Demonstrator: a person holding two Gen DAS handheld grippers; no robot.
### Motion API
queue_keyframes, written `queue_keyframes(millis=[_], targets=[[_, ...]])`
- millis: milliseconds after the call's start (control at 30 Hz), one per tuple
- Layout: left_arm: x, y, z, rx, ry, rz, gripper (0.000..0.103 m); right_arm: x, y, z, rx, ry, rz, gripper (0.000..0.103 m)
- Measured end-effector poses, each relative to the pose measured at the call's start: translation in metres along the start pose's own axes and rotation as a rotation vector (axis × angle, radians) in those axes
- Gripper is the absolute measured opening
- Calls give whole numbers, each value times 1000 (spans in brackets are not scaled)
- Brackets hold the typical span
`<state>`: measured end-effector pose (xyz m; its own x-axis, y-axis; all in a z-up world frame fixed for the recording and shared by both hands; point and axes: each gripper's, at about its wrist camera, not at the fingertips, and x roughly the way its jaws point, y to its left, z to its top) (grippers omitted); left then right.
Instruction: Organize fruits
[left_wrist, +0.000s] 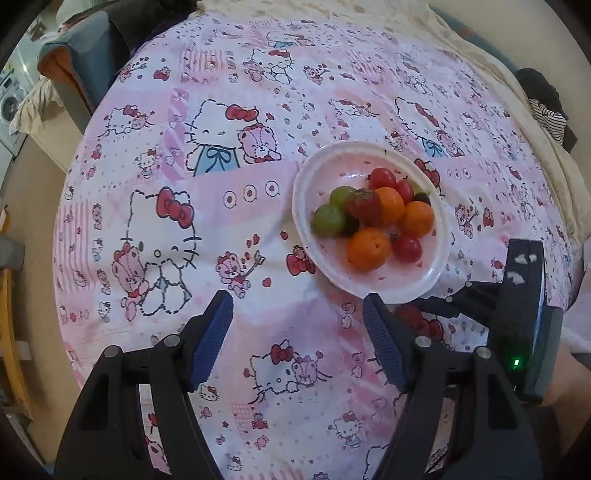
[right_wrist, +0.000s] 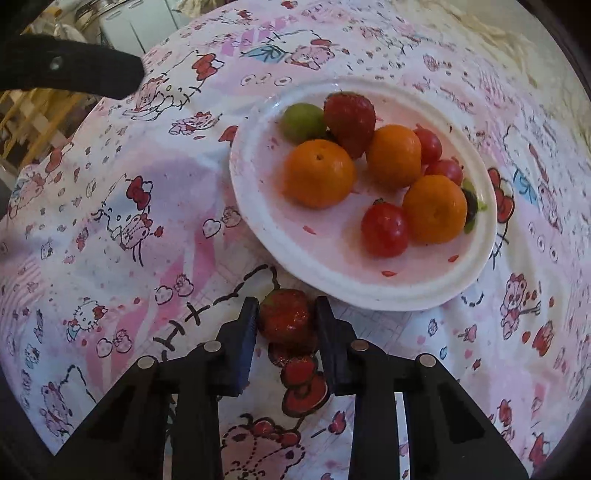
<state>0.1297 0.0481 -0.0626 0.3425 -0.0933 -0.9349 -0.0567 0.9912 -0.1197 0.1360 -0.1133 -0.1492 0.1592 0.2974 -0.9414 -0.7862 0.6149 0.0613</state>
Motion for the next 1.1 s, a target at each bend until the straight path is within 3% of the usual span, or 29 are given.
queue_keyframes(millis=[67, 200, 333, 467, 633, 833, 933, 1033, 1100], targets=[[0, -1, 1, -3, -1, -4, 70, -4, 1, -1, -5, -11, 3, 32], [-1, -3, 1, -2, -8, -6, 70, -25, -4, 1, 50, -64, 90, 32], [-2, 0, 4, -16, -16, 2, 70, -57, -28, 5, 211, -189, 211, 32], [1, 0, 4, -30, -8, -3, 70, -71, -65, 26, 341, -308, 140, 32], [4, -7, 4, -8, -7, -2, 70, -48, -100, 56, 434, -303, 67, 32], [12, -10, 3, 9, -1, 27, 70, -23, -116, 61, 471, -261, 76, 32], [14, -10, 3, 7, -12, 27, 70, -20, -118, 58, 497, -265, 93, 38], [8, -12, 3, 13, -59, 28, 70, -29, -120, 55, 509, -298, 81, 69], [2, -12, 3, 17, -96, 44, 70, -42, -120, 54, 517, -339, 76, 72]])
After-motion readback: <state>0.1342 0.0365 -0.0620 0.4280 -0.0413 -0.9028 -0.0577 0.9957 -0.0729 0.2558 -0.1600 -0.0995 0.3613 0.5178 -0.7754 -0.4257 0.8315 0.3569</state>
